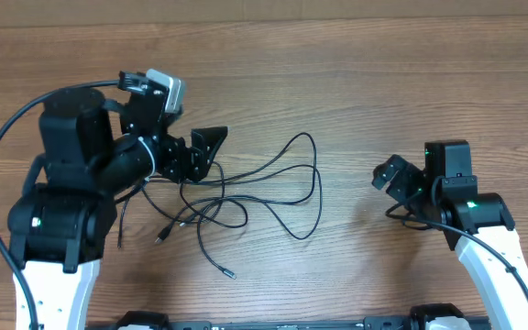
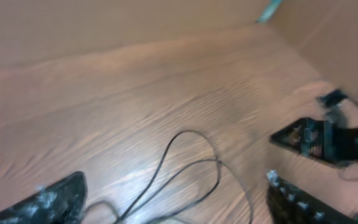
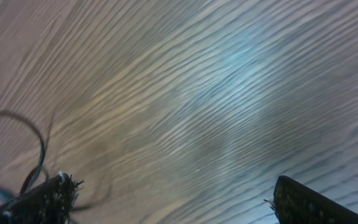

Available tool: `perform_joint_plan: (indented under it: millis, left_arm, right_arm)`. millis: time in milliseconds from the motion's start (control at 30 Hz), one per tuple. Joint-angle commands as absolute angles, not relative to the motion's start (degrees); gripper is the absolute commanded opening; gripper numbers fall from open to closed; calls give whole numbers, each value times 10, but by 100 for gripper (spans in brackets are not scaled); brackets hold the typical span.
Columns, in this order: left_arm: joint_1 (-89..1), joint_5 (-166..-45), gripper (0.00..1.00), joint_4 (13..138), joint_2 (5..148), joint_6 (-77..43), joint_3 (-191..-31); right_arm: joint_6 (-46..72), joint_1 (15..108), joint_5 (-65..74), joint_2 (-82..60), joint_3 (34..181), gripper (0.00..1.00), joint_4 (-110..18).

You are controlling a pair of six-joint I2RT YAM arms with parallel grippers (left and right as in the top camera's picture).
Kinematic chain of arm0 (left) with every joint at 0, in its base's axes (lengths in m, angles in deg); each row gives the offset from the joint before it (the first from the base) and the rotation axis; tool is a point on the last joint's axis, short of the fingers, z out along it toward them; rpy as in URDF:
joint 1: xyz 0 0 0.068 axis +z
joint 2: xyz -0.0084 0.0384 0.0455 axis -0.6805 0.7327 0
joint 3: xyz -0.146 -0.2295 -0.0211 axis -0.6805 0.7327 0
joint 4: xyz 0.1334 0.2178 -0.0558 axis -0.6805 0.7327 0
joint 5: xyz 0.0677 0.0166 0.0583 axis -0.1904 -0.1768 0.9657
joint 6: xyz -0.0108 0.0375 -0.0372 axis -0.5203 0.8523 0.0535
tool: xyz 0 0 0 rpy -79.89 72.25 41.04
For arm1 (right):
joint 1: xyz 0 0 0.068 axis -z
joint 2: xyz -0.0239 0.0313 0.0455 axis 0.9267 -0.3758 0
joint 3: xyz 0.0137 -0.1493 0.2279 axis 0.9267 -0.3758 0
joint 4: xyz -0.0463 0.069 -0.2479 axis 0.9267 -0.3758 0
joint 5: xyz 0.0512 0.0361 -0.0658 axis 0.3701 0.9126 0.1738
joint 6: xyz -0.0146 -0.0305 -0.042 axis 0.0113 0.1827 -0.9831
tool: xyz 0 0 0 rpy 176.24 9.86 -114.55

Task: Untangle cables
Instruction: 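Move the right gripper toward the cable strands near the table center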

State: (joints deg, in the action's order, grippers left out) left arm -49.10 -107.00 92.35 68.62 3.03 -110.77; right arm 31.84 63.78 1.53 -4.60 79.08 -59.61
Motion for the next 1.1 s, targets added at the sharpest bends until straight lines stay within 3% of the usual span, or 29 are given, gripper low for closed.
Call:
perform_joint_plan:
  millis: [0,233,400,633,900,1067]
  left_arm:
    - [-484,-983,100,965,716,34,-1119]
    - [-484,-967,100,1014,782,33,-1119]
    - [-485,-968,100,1016,837,23,-1119]
    - [-486,-972,100,1013,890,23,-1119]
    - [-486,-972,100,1009,915,23,-1119]
    - [-486,-971,100,1009,915,23,-1119]
  right_arm:
    - [251,639,111,-47,791,100,-593]
    - [223,639,177,-47,791,100,-593]
    - [138,638,256,-47,791,100,-594]
    - [120,636,269,-47,791,100,-590]
    - [106,592,304,-60,791,99,-422]
    - [110,579,298,-138,791,95,-341]
